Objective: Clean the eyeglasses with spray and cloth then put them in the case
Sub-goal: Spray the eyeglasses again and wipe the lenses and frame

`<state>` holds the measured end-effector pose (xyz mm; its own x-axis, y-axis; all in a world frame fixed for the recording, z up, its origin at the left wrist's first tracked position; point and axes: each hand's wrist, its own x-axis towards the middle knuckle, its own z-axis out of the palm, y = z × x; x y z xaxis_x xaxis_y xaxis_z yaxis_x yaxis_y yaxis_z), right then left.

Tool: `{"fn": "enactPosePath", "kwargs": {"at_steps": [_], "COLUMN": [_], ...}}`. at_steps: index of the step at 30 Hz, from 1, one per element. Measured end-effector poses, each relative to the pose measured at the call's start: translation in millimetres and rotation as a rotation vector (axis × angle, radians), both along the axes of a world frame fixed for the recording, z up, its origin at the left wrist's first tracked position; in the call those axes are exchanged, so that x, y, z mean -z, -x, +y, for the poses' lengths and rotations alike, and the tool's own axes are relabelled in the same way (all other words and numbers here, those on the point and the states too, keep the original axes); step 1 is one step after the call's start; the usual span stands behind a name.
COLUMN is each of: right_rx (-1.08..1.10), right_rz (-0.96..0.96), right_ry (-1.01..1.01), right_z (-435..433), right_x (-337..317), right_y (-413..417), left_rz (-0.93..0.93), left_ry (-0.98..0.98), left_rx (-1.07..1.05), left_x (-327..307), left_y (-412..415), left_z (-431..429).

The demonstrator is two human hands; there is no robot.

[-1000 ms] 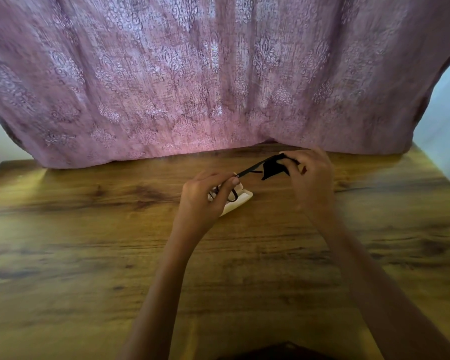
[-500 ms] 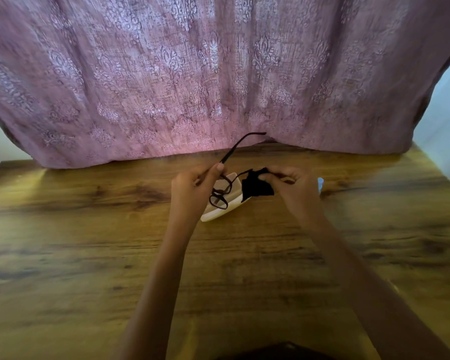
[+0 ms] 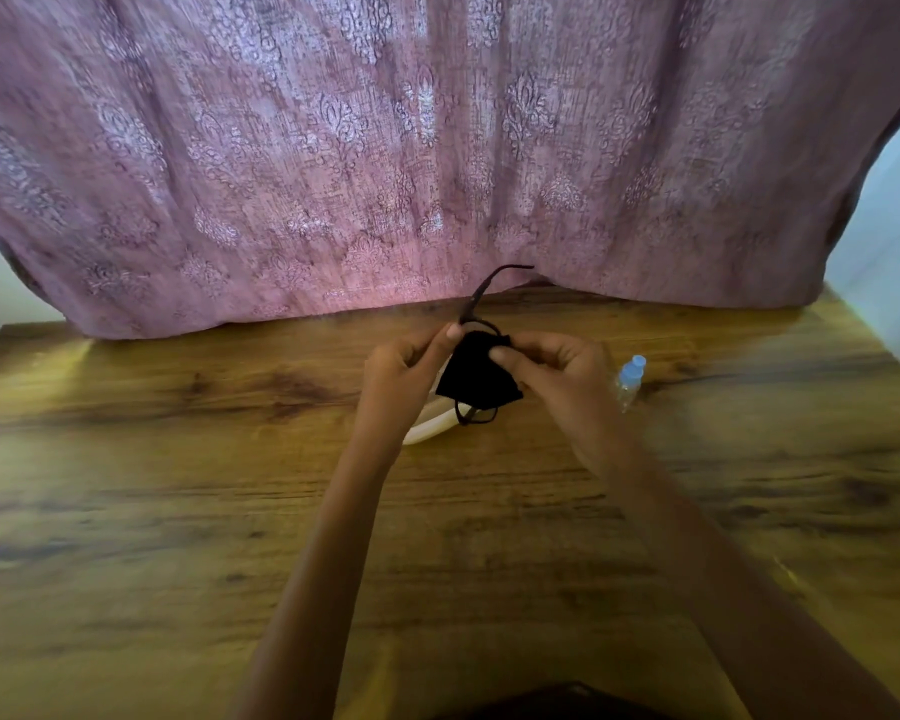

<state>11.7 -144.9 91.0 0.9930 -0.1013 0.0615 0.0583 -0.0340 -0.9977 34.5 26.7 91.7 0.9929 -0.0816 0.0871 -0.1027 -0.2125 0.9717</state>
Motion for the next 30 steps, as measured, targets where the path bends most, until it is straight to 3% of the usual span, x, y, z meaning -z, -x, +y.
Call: {"fn": "enactPosePath", "kwargs": {"at_steps": [10,17,22,30], "right_rx": [0.028,0.068,0.038,-0.119], "right_rz": [0.224,0.268,0.232,0.201], "right_ry": [-0.431,-0.627,-0.660,-0.511], "right_z": [-22.1,-25.1,-31.0,-28.1], "right_x": [-5.8,-5.9,-11.8,-8.4], "right_y": [-13.4,-19.4,-23.0,-9.4], "left_rz": [0.091,-0.043,-0.065,0.056], "left_ry": [-0.036,-0.020,0.077,0.335], "left_rx": [0.293,0.223,0.123,0.084], "left_x": [15.9,8.3,-5.0,-30.6], "left_y": [20.7,18.0,10.9,7.0], "left_z": [25.2,14.5,3.7,-10.1]}}
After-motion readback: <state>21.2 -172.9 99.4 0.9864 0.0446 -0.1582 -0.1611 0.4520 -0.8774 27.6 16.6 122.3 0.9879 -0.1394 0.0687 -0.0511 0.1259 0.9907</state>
